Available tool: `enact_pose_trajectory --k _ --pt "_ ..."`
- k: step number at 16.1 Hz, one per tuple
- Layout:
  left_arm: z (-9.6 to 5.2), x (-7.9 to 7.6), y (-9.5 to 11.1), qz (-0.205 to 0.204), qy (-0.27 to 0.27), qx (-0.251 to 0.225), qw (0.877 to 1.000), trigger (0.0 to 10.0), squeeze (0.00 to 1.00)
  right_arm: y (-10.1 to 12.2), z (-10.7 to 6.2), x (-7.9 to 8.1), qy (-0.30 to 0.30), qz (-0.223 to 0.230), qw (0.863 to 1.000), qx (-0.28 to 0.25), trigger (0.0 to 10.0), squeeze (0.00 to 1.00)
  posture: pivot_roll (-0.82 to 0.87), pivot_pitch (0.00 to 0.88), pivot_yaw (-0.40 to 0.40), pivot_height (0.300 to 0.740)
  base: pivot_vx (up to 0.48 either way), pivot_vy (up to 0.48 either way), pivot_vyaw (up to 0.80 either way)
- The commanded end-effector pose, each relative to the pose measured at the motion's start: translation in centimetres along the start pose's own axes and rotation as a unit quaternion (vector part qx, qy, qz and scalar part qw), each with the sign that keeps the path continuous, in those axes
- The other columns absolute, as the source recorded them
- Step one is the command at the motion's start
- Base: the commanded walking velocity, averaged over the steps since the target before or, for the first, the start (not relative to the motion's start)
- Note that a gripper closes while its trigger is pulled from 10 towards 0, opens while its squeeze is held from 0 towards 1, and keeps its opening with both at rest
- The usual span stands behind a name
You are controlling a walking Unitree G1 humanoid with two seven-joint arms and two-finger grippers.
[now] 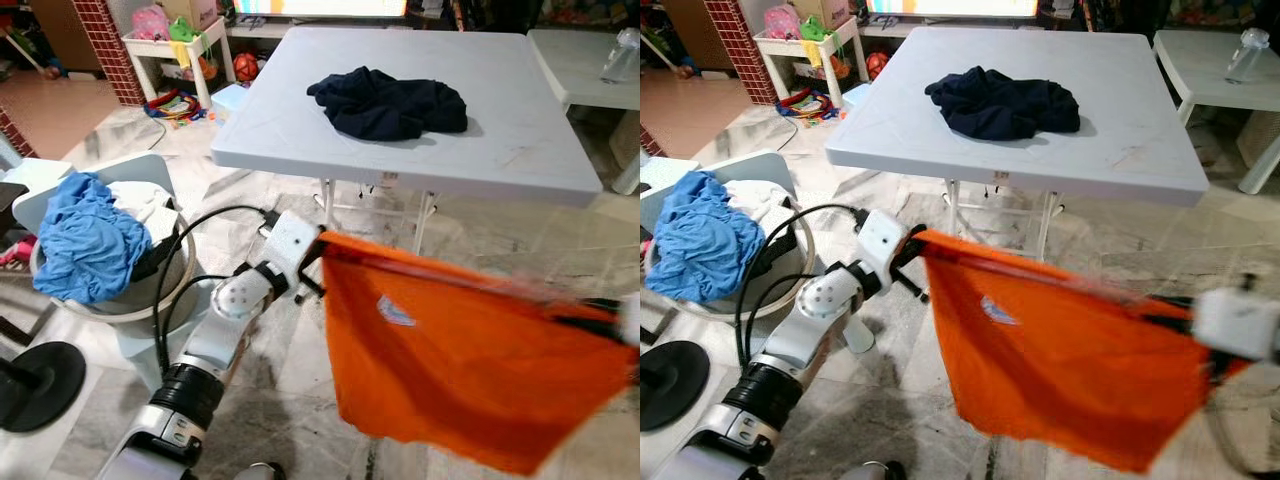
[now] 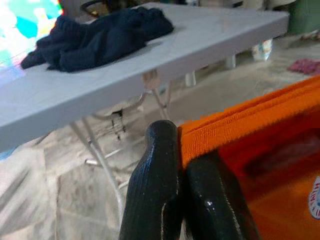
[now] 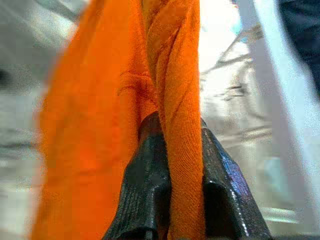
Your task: Hang hanger
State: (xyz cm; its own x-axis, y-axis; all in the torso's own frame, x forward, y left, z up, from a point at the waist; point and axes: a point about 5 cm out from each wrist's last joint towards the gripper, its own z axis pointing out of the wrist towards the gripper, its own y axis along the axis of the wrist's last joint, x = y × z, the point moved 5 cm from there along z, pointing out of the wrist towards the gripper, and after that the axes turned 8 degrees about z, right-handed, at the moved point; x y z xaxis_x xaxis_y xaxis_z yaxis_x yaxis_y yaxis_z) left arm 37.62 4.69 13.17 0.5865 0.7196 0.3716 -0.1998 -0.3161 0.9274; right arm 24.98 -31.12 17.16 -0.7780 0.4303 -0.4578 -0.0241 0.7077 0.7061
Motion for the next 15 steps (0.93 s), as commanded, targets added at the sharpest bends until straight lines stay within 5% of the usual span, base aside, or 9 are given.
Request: enact_pose_trajectory --k 1,6,8,12,13,14,15 --pt "-4.4 6.4 -5.6 -0.039 0.13 0.102 0.985 0.0 0.0 -1.6 -4.3 -1.6 -0.032 0.074 0.996 0.042 10.0 0.0 -0.1 0.08 0.025 0.74 0.0 0.0 0.0" --pt "-4.6 4.5 -6.6 -0.16 0.11 0.095 0.976 0.0 0.0 1.0 -5.4 -2.7 -0.033 0.175 0.981 -0.074 10.0 0.0 -0.1 0.08 0.013 0.74 0.0 0.0 0.0" --pt "-4.6 3.8 -6.5 -0.178 0.097 0.091 0.975 0.0 0.0 1.5 -5.4 -2.8 -0.033 0.196 0.975 -0.101 10.0 0.0 -0.1 0.082 0.009 0.74 0.0 0.0 0.0" --pt "-3.4 0.9 -4.9 -0.146 0.055 0.066 0.986 0.0 0.0 2.6 -0.3 -3.3 -0.102 0.193 0.966 -0.14 10.0 0.0 -0.09 0.085 0.003 0.74 0.0 0.0 0.0" --pt "-2.9 -1.0 -4.1 -0.123 0.02 0.056 0.991 3.5 0.0 4.2 2.4 -2.7 -0.116 0.194 0.96 -0.166 10.0 0.0 -0.09 0.087 0.0 0.74 0.0 0.0 0.0" --pt "-2.8 -1.4 -4.1 -0.12 0.013 0.056 0.991 7.0 0.0 4.4 2.9 -2.6 -0.123 0.202 0.956 -0.173 10.0 0.0 -0.09 0.088 -0.002 0.74 0.0 0.0 0.0" --pt "-2.6 -3.1 -3.5 -0.106 -0.025 0.046 0.993 10.0 0.57 5.4 4.6 -1.7 -0.128 0.205 0.952 -0.191 10.0 0.0 -0.09 0.088 -0.003 0.74 0.0 0.0 0.0"
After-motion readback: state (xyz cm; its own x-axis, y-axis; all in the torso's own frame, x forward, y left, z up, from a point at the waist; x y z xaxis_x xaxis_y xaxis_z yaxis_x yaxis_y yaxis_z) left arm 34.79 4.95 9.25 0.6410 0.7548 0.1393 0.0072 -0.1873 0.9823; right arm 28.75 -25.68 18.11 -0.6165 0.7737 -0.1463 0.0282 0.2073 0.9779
